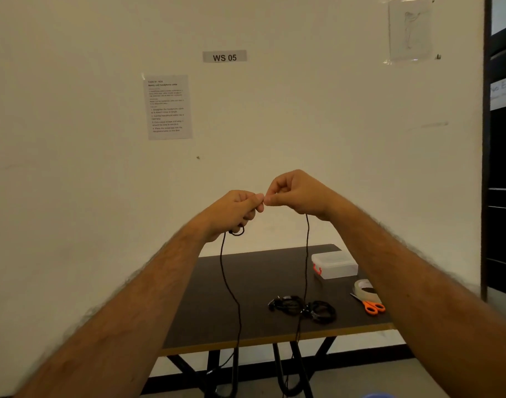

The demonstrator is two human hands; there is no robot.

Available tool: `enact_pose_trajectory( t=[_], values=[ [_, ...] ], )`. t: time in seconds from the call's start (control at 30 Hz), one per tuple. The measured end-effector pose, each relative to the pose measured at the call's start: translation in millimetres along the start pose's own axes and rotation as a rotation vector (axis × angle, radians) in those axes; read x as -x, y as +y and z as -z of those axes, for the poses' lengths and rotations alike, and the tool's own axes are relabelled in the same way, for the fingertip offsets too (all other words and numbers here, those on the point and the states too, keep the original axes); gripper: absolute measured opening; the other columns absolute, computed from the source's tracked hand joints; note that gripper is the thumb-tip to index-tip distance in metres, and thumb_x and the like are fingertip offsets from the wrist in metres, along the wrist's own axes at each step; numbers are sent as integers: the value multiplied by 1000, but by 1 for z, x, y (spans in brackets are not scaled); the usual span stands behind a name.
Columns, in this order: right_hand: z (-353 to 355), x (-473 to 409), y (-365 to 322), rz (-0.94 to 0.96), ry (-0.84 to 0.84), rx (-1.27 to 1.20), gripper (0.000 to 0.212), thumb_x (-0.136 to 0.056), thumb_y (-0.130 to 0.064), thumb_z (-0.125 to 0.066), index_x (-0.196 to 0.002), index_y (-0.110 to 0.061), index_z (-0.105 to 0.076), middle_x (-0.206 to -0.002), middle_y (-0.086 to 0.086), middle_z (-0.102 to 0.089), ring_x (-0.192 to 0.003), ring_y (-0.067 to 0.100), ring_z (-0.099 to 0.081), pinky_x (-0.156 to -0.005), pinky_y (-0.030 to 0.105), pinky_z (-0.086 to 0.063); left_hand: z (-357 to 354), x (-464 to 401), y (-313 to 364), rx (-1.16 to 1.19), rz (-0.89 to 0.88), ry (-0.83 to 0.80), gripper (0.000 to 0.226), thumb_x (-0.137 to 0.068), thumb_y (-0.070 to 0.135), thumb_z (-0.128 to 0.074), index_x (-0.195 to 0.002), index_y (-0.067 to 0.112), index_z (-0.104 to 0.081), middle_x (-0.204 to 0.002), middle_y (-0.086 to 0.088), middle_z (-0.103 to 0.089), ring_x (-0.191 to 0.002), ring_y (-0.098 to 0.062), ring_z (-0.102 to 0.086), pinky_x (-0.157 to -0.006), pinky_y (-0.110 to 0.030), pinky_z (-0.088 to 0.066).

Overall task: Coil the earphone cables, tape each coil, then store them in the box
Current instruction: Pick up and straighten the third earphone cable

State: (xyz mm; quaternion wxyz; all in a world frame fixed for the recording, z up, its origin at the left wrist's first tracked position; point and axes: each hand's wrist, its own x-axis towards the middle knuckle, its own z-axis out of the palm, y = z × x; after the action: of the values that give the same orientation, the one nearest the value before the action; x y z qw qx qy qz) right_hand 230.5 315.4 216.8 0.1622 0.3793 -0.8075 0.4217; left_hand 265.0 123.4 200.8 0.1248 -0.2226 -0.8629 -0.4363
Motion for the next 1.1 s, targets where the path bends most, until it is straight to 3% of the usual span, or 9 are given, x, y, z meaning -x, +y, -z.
enact_pose_trajectory(
  t=[0.17,0.27,0.37,0.47,0.7,0.8,0.9,1.03,1.1],
  values=[
    [12,3,3,53,158,21,9,-91,-17,-68,-84,-12,-70,-50,-3,-39,-45,5,-35,-60,7,-44,9,8,-14,73,26,-1,36,-104,40,-42,-79,16,-53,-59,7,-34,-49,-7,-24,-45,-19,-24],
    [9,5,3,54,175,28,12,-94,-17,-65,-87,-8,-68,-51,-4,-36,-42,3,-34,-50,5,-38,10,10,-17,83,17,5,36,-104,40,-42,-79,16,-52,-60,8,-34,-49,-6,-25,-45,-18,-25],
    [4,4,2,52,248,34,16,-97,-19,-61,-86,-8,-64,-52,-8,-38,-42,3,-36,-44,7,-33,7,12,-21,88,16,4,37,-104,39,-41,-78,16,-51,-60,7,-37,-49,-5,-28,-46,-17,-26],
    [4,3,9,-5,300,-27,21,-99,-21,-56,-80,-11,-58,-58,-5,-43,-45,4,-37,-46,20,-40,9,16,-28,63,21,9,36,-105,38,-41,-78,17,-52,-60,7,-43,-49,-5,-35,-47,-17,-29],
    [-1,9,15,-158,115,-243,24,-105,-23,-44,-85,-11,-53,-65,4,-48,-42,8,-39,-59,38,-60,12,20,-38,75,31,51,29,-103,29,-49,-84,13,-64,-62,4,-55,-55,-7,-48,-46,-18,-31],
    [-4,11,16,-191,-6,-314,18,-104,-26,-46,-103,-11,-55,-70,5,-54,-41,8,-36,-55,33,-57,7,19,-32,81,17,78,27,-102,28,-51,-87,12,-67,-66,3,-60,-54,-5,-48,-47,-17,-31],
    [-9,12,15,-176,-124,-309,27,-100,-32,-55,-120,-14,-55,-68,0,-52,-46,9,-34,-50,27,-48,1,16,-24,36,3,128,25,-101,29,-53,-87,15,-69,-70,4,-64,-57,-4,-49,-49,-16,-34],
    [-16,12,10,-61,-124,-132,18,-94,-22,-65,-102,-5,-68,-60,-1,-48,-51,11,-42,-50,24,-45,-3,16,-23,23,-23,176,24,-100,30,-55,-85,19,-70,-73,6,-67,-65,-5,-49,-51,-16,-37],
    [-18,12,6,-42,-55,-61,19,-93,-20,-66,-95,-2,-71,-60,-2,-52,-47,5,-44,-48,17,-40,-4,18,-23,32,-20,150,24,-99,31,-55,-84,20,-70,-75,9,-67,-70,-7,-49,-56,-19,-37]
  ],
)
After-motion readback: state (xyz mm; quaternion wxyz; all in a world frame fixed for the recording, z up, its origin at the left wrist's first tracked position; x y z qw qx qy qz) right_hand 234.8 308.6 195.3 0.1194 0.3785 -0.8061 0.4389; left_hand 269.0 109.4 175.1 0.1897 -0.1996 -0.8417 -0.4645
